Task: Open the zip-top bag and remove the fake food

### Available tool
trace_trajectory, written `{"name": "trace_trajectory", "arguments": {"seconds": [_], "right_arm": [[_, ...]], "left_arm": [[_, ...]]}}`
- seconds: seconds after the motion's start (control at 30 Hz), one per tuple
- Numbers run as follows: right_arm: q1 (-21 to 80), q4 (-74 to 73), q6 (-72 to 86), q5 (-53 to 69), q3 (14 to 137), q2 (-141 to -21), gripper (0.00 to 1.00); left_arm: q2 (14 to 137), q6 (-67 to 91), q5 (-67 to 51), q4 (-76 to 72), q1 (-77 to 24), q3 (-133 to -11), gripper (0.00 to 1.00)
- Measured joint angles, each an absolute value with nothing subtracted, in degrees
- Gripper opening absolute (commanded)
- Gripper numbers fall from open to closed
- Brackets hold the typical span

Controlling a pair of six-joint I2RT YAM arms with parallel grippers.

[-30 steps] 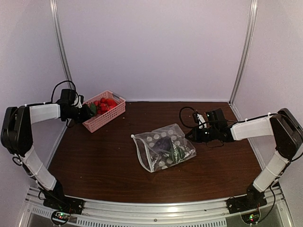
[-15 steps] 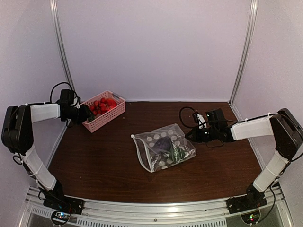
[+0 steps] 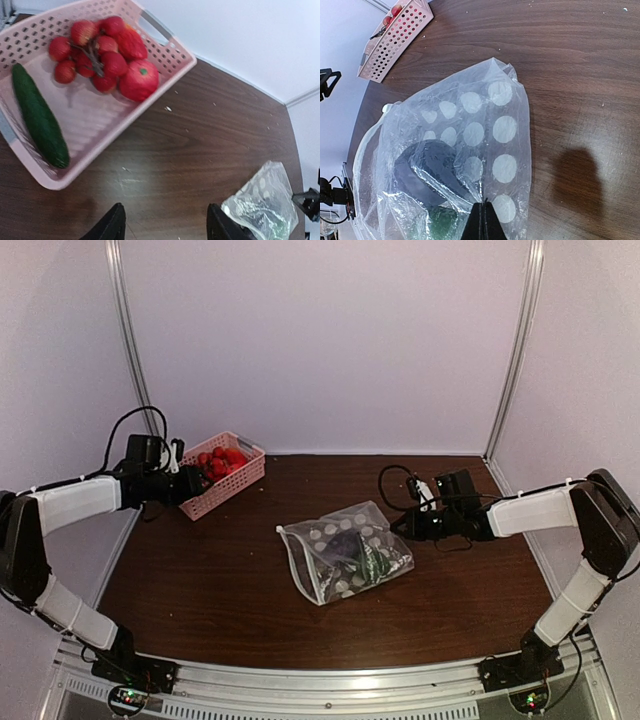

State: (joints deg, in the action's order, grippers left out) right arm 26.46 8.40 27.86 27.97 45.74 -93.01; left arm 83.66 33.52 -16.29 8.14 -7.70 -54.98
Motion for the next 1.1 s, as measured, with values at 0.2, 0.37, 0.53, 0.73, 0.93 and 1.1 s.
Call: {"name": "trace_trajectory", "arguments": {"seconds": [0.2,0.37,0.53,0.73,0.93,1.1], "right_arm": [[26.5,8.6,28.1,28.3,45.2,-93.0,0.00],[26.4,9.0,28.8,28.5,44.2,-93.0,0.00],[26.4,9.3,28.9,28.6,43.5,-93.0,0.00],[26.4,9.5,28.9,28.6,43.5,-93.0,0.00],[26.4,9.5,28.8,28.6,43.5,-93.0,0.00],[26.4,9.5,28.8,28.6,43.5,-93.0,0.00]], "left_arm": [[79.6,32.9,-17.5,3.9,-17.7,-45.1,0.50],[77.3,32.2,-18.5,-1.9,-26.0,-38.7,0.48],[77.1,30.7,-19.2,-9.4,-31.2,-32.9,0.48],[80.7,26.9,-18.2,-19.3,-35.9,-29.4,0.48],[87.8,21.2,-16.8,-27.6,-40.2,-29.5,0.49],[93.3,15.9,-15.5,-29.4,-43.9,-31.6,0.50]]}}
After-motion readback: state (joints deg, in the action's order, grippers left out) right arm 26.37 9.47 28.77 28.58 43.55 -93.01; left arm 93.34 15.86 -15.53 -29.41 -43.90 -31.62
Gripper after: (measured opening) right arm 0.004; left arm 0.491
